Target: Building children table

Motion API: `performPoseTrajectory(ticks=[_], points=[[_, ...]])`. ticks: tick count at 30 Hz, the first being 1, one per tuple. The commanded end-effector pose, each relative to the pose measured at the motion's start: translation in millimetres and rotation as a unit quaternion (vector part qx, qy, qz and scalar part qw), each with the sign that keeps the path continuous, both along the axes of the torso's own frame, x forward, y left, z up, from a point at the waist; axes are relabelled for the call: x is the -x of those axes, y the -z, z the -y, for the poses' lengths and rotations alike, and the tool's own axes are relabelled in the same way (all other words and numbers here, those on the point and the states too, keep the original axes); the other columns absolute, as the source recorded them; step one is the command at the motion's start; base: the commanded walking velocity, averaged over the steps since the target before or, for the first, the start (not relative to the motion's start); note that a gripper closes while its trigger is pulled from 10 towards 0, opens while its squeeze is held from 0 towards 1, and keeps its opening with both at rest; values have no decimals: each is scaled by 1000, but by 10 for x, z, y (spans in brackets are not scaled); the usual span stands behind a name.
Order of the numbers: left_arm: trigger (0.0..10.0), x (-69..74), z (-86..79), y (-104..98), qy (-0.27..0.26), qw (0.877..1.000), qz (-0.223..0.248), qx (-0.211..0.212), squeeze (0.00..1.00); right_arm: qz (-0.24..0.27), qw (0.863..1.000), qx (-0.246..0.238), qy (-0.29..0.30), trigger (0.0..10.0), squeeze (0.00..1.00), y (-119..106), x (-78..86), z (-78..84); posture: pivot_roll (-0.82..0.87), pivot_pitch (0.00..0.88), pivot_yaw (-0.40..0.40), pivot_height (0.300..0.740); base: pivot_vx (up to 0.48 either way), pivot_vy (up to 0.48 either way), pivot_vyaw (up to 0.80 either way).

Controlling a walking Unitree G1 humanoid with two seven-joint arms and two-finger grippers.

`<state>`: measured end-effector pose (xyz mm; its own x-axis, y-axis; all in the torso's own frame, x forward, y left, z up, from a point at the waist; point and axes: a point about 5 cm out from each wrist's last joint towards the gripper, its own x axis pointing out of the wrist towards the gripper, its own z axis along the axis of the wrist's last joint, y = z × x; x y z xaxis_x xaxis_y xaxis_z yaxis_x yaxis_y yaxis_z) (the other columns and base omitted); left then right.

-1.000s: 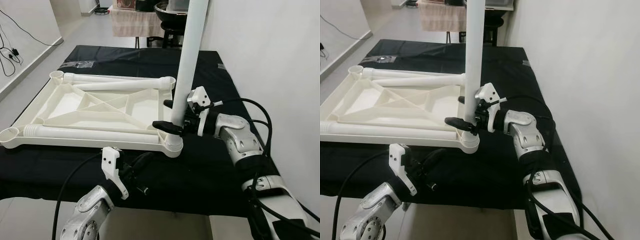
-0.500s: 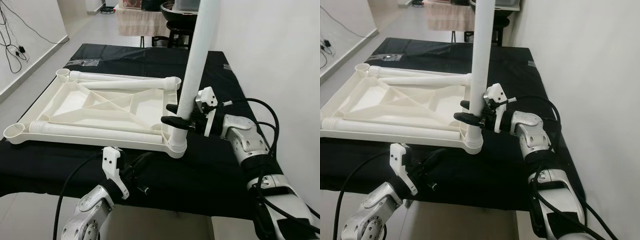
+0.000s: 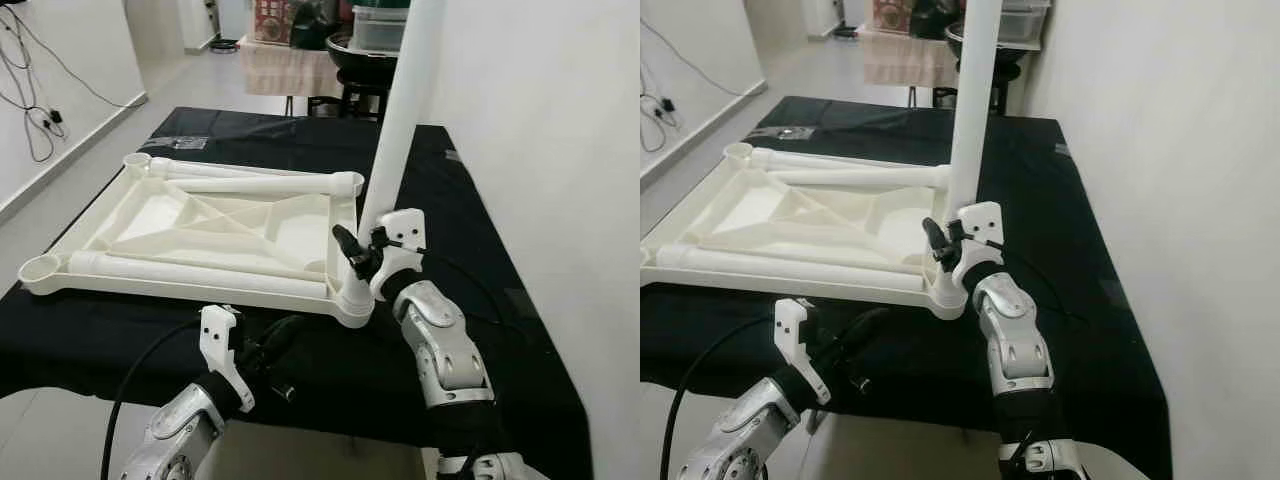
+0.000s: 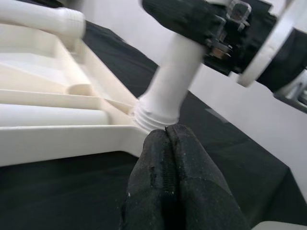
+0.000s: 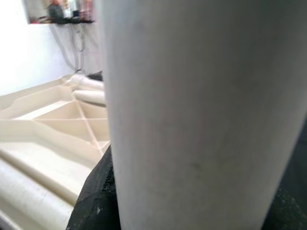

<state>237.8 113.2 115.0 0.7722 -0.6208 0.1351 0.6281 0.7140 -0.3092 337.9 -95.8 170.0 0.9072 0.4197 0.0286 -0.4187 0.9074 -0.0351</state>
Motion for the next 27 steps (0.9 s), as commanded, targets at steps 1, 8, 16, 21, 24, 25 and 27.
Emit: performPoseTrajectory(ticks=[1, 8, 16, 21, 24, 25, 27], points=[[10000, -3, 9, 17, -3, 1000, -4, 0, 0, -62, 998, 20, -6, 10000, 0, 242, -17, 16, 64, 47, -79, 740, 0, 0, 0], [10000, -7, 11, 19, -2, 1000, -5, 2, 0, -48, 999, 0, -7, 10000, 1000, 31, -132, 70, 63, 43, -77, 740, 0, 0, 0], [10000, -22, 20, 19, -2, 1000, -5, 4, 0, -2, 987, 4, -159, 10000, 141, -233, -285, 165, 64, 34, -82, 740, 0, 0, 0], [10000, -28, 27, 19, -2, 1000, -5, 5, 0, 6, 968, 5, -250, 10000, 0, -276, -264, 147, 68, 31, -83, 740, 0, 0, 0], [10000, -28, 34, 20, -2, 1000, -5, 5, 0, 5, 953, 13, -303, 10000, 0, -307, -271, 133, 71, 29, -83, 740, 0, 0, 0], [10000, -28, 34, 20, -2, 1000, -5, 5, 0, 5, 953, 13, -303, 10000, 0, -307, -271, 133, 71, 29, -83, 740, 0, 0, 0], [10000, -26, 40, 21, -2, 1000, -5, 5, 0, -6, 938, 9, -346, 0, 0, -324, -291, 139, 74, 29, -85, 740, 0, 0, 0]])
